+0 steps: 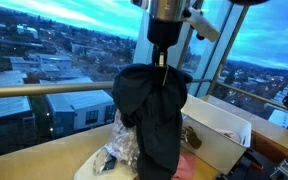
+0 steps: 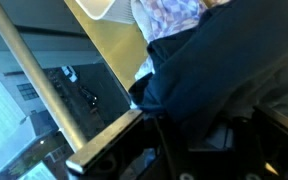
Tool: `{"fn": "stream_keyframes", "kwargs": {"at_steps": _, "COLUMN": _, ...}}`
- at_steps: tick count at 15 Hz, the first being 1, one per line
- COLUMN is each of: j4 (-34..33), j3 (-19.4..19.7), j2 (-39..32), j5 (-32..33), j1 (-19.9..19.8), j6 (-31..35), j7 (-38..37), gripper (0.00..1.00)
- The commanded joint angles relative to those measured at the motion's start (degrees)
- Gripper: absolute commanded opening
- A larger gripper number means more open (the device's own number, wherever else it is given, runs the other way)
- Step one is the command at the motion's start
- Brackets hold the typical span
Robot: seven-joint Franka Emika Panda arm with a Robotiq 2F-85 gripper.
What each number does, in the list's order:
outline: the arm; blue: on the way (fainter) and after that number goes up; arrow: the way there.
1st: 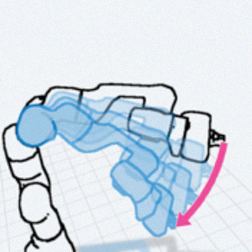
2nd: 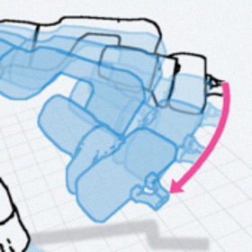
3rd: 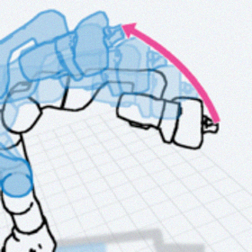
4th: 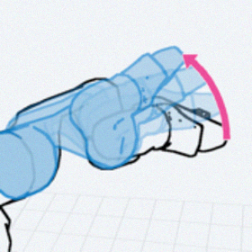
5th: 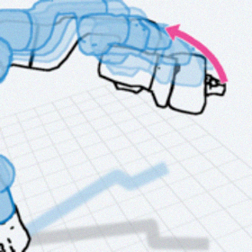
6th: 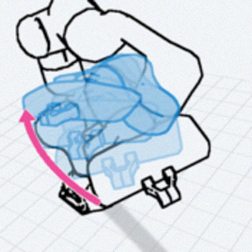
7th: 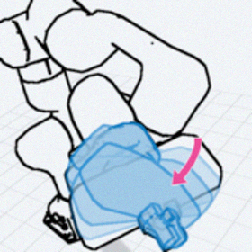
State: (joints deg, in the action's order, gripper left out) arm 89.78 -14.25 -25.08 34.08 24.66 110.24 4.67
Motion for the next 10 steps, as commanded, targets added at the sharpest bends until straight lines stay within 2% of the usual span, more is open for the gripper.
{"fn": "stream_keyframes", "kwargs": {"at_steps": 1, "j4": 5.0, "j3": 1.5, "j2": 0.5, "j5": -2.2, "j1": -3.2, "j6": 3.6, "j7": 0.4, "gripper": 0.02}}
{"fn": "stream_keyframes", "kwargs": {"at_steps": 2, "j4": 6.0, "j3": 1.6, "j2": 0.2, "j5": -2.6, "j1": -3.7, "j6": 4.3, "j7": 0.4, "gripper": 0.02}}
{"fn": "stream_keyframes", "kwargs": {"at_steps": 3, "j4": 6.7, "j3": 1.8, "j2": -0.3, "j5": -2.8, "j1": -4.1, "j6": 4.8, "j7": 0.3, "gripper": 0.34}}
{"fn": "stream_keyframes", "kwargs": {"at_steps": 4, "j4": 7.8, "j3": 1.7, "j2": -0.3, "j5": -3.5, "j1": -4.4, "j6": 5.4, "j7": 0.5, "gripper": 0.35}}
{"fn": "stream_keyframes", "kwargs": {"at_steps": 5, "j4": 8.6, "j3": 1.7, "j2": -0.3, "j5": -4.1, "j1": -4.6, "j6": 5.8, "j7": 0.5, "gripper": 0.4}}
{"fn": "stream_keyframes", "kwargs": {"at_steps": 10, "j4": 14.3, "j3": 3.2, "j2": 5.2, "j5": -6.0, "j1": -7.6, "j6": 7.1, "j7": 1.7, "gripper": 0.77}}
